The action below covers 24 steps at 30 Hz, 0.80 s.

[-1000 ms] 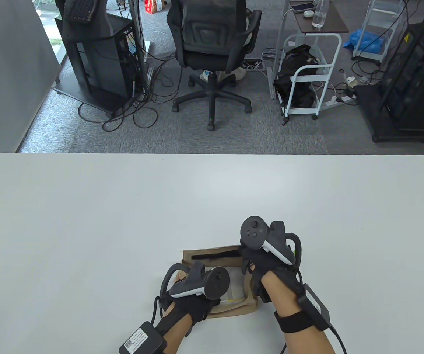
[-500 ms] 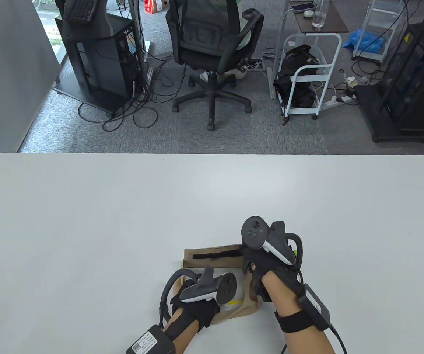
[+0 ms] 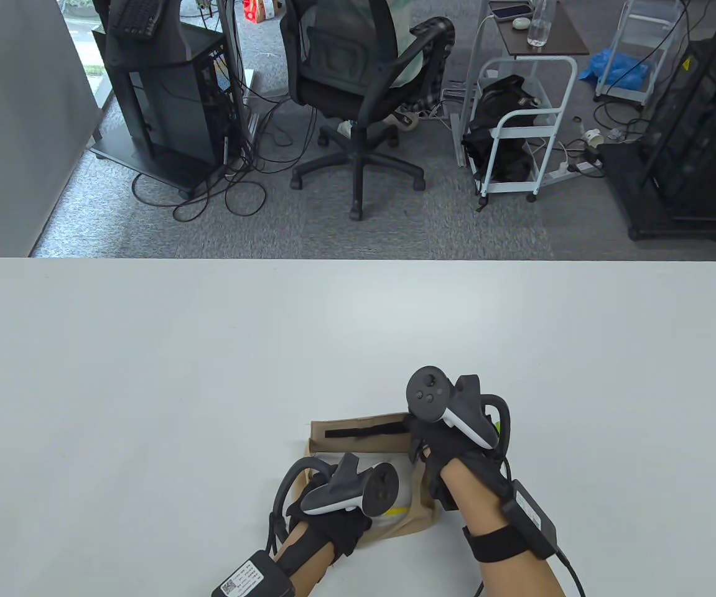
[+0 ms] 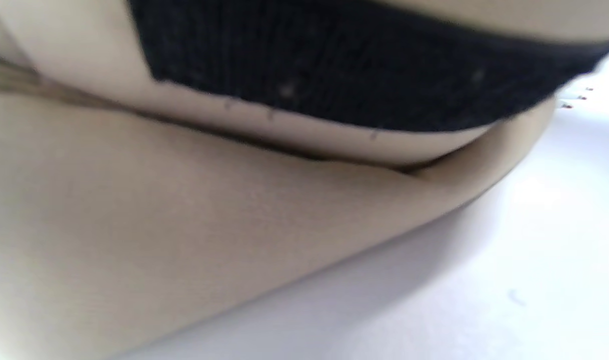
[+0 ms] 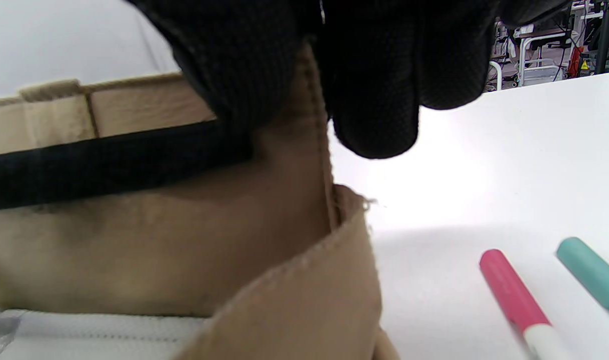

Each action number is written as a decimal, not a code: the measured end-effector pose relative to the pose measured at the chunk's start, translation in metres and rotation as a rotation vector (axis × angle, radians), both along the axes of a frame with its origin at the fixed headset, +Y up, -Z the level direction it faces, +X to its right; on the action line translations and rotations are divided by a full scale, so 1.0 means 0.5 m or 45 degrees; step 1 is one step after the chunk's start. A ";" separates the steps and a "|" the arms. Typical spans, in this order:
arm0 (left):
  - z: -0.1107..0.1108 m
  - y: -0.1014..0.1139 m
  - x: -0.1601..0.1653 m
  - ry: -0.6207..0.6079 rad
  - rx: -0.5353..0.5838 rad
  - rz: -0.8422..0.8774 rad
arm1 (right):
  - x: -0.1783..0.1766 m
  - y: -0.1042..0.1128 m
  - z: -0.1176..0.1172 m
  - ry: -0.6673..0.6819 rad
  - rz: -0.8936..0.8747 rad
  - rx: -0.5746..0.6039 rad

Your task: Twist to extend twist pen refills

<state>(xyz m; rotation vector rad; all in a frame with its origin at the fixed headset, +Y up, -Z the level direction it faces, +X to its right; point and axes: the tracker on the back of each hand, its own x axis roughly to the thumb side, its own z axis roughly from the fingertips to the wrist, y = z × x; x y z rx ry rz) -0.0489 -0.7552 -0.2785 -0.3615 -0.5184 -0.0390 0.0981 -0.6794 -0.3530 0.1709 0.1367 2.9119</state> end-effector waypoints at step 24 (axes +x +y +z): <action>0.003 0.104 -0.156 0.169 0.208 1.295 | 0.038 0.090 0.027 0.029 -0.296 0.123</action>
